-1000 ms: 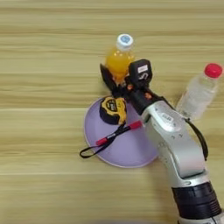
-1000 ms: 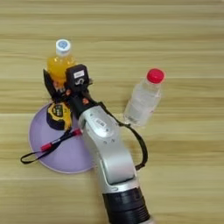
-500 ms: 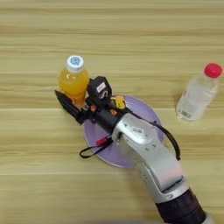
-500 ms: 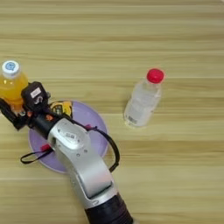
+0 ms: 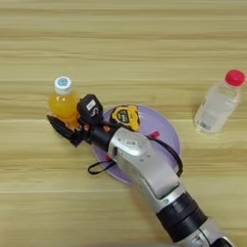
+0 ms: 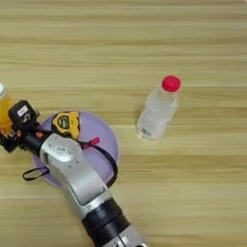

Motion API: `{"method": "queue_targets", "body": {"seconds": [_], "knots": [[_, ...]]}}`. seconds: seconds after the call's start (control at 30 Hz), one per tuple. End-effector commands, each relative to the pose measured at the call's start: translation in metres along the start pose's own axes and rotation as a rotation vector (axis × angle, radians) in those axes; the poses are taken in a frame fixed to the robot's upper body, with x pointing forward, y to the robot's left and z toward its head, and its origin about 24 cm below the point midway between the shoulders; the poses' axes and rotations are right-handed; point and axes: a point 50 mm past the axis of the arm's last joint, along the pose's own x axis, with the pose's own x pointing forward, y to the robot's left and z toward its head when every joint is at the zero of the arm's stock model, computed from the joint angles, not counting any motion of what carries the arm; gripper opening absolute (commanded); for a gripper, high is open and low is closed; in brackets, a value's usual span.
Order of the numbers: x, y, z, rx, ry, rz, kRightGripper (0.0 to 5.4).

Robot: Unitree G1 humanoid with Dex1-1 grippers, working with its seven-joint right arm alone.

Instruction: Move the objects on the table

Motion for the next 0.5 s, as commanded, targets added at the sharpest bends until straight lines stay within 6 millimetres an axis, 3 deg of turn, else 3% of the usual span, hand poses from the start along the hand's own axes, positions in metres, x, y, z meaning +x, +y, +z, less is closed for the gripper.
{"method": "queue_targets", "body": {"seconds": [0.03, 0.5], "knots": [[0.0266, 0.022, 0.0446, 0.005, -0.225, 0.058, 3.43], [0.0301, 0.0223, 0.0409, -0.002, -0.185, 0.035, 3.43]]}}
